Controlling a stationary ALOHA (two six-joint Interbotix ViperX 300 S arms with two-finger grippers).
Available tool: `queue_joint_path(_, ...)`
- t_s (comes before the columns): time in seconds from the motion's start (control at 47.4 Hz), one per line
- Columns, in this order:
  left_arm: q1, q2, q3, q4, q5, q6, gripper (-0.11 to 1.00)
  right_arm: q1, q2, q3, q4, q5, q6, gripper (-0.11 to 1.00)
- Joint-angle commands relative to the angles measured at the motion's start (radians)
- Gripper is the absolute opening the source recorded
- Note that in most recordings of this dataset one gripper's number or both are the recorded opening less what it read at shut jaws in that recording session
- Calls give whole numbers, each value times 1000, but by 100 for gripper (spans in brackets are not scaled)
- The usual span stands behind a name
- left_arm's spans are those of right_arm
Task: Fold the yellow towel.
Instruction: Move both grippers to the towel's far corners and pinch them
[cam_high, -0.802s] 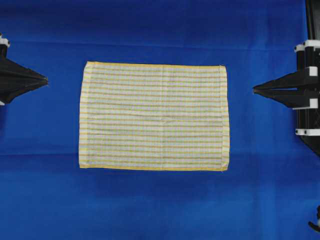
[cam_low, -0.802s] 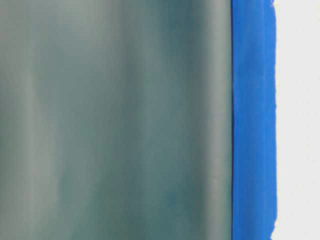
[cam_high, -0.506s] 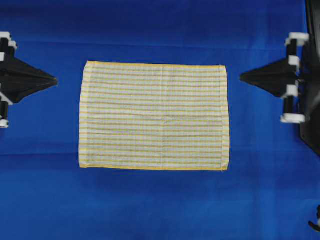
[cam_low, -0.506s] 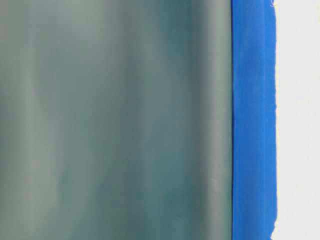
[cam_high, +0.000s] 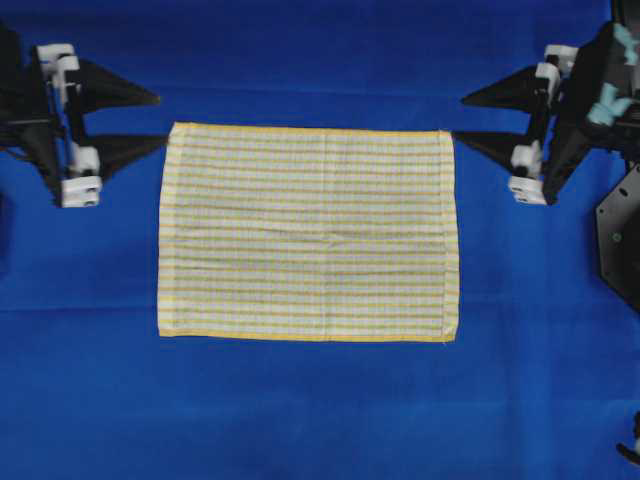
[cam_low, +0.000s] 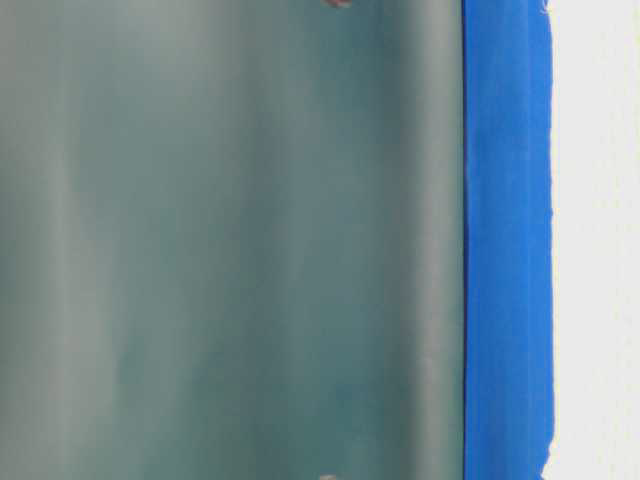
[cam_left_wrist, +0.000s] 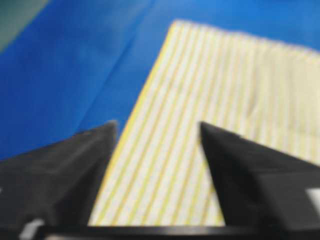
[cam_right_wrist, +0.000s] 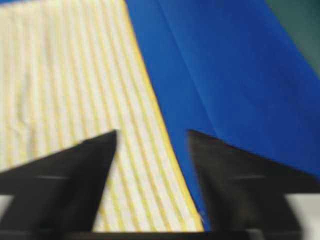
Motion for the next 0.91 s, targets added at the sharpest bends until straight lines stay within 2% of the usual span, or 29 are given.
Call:
queue_joint_path(0.0,37,77,-11,-2,-35,-2,76,-35,51,2,17,-40,0,74)
queue_joint_path(0.042,58,114,-9,-2,-49,-2,82,-49,77,6,21,-57,0,75)
queue_joint_path(0.148,106,209,-5,-3,-84,-2,72,-74,147,14,31,-107,0,70)
queue_joint_path(0.232,126,291,-3,-3,-123,-2,71,-84,218,15,37,-150,0,70)
queue_joint_path(0.549,127,486,-29,-12,-227,-3,72,-115,448,6,66,-273,0,69)
queue_joint_path(0.886,127,574,-32,-40,-239,-3,69,-103,532,-6,69,-273,0,66)
